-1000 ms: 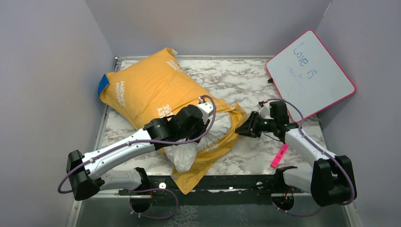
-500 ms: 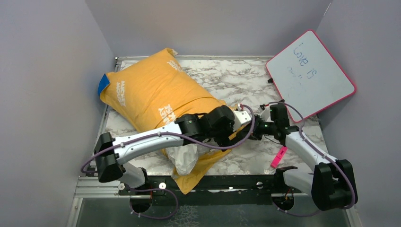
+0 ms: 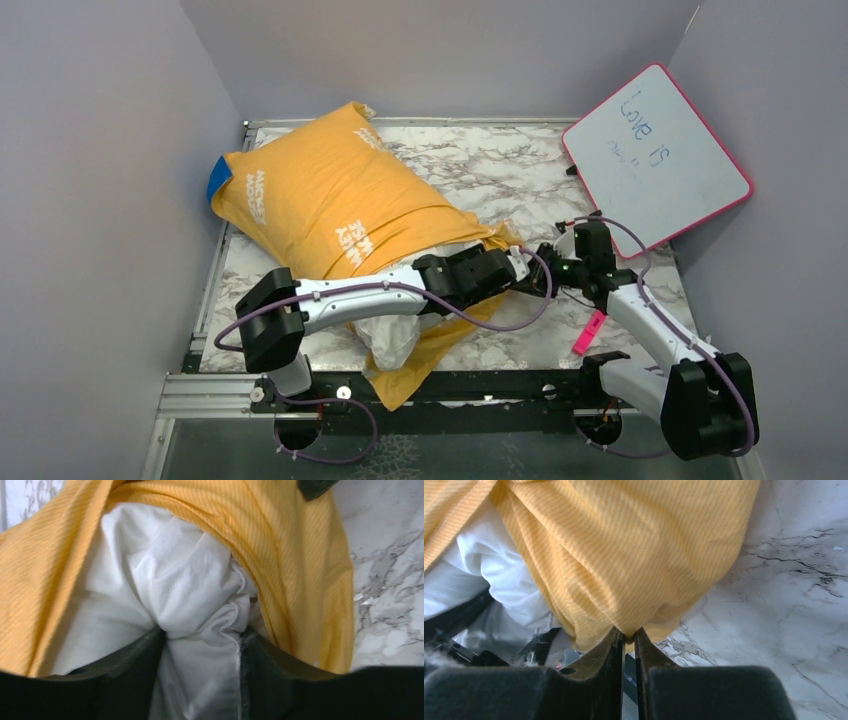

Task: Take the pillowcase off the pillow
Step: Remove the pillow from the pillowcase.

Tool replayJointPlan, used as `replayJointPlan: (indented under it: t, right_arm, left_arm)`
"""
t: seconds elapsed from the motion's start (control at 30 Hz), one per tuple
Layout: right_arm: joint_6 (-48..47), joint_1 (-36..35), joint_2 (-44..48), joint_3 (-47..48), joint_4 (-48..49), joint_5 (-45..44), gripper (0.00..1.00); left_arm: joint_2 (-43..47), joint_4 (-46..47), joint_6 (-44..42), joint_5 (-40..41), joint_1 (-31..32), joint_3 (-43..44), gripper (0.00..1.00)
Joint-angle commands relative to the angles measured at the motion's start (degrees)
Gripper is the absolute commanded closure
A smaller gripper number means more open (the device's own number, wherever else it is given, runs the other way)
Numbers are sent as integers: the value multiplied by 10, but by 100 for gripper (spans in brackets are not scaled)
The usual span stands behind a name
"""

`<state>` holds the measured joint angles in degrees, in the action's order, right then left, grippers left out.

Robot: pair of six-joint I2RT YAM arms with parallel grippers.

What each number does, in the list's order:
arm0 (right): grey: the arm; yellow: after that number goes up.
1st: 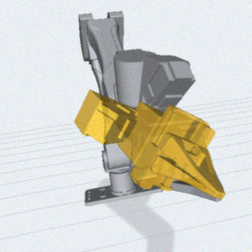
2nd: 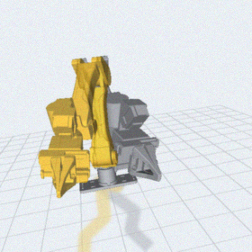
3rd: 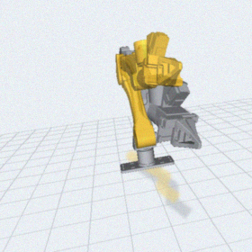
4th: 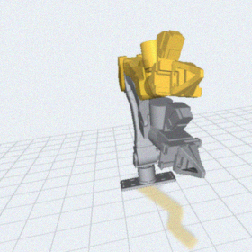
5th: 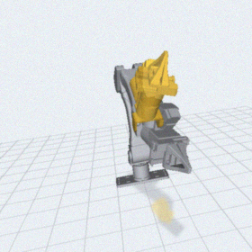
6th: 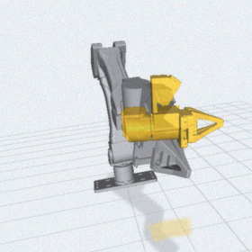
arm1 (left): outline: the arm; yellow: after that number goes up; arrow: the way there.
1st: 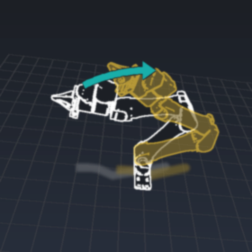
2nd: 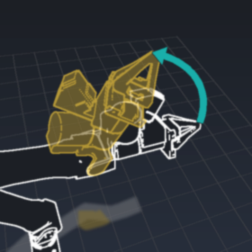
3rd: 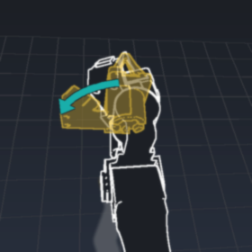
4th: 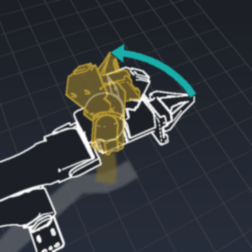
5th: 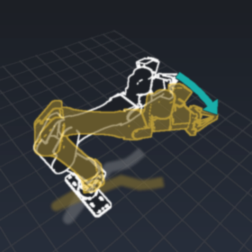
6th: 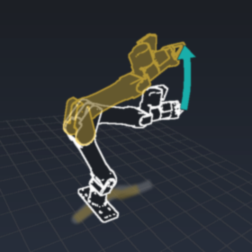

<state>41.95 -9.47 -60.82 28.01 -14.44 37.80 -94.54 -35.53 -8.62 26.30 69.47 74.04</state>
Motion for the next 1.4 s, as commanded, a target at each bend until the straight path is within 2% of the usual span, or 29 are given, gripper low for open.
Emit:
replayJointPlan:
  t: [0.0,0.1,0.13,0.33,0.4,0.47,0.53,0.57,0.63,0.67,0.7,0.8,0.9,1.0,1.13,1.23,1.3,1.37]
  right_arm:
    - [-17,1,13,25,-42,-43,84]
    - [-35,0,12,53,-71,-78,85]
    - [-39,1,11,61,-81,-101,86]
    - [-46,1,-7,116,-121,-263,96]
    - [-59,0,-29,140,-124,-257,96]
    - [-90,0,-51,167,-117,-174,93]
    - [-101,1,-48,174,-92,-76,86]
    - [-98,1,-36,168,-70,-28,79]
    - [-77,0,1,150,-27,51,45]
    - [-64,1,18,141,-10,79,34]
    - [-52,1,34,136,-3,97,30]
    - [-20,0,57,123,12,128,23]
    - [-3,-8,47,111,30,145,22]
    - [-12,-49,14,120,10,90,22]
    - [-30,-75,-38,119,20,67,30]
    - [-81,-75,-58,153,-34,-10,54]
    - [-94,-75,-68,182,-75,-108,82]
    - [-103,-75,-76,196,-92,-170,98]
  left_arm:
    - [-2,-25,9,102,-8,-28,58]
    - [11,-25,33,126,-9,-41,95]
    - [21,-25,44,125,-9,-43,100]
    - [109,-26,99,107,-9,-80,100]
    - [141,-25,106,93,-9,-87,100]
    - [163,-25,110,85,-9,-86,100]
    - [171,-26,114,80,-9,-78,100]
    - [172,-26,119,80,-9,-73,100]
    - [172,-26,127,77,-9,-60,100]
    - [171,-26,129,76,-9,-53,100]
    - [169,-26,132,74,-9,-47,100]
    - [162,-25,138,66,-9,-26,100]
    - [152,-22,144,54,-9,-5,100]
    - [147,-22,148,37,-9,12,100]
    - [150,-20,156,23,-10,20,100]
    - [161,-19,169,18,-9,18,100]
    - [173,-9,177,18,-9,11,100]
    - [184,-2,180,17,-10,4,100]
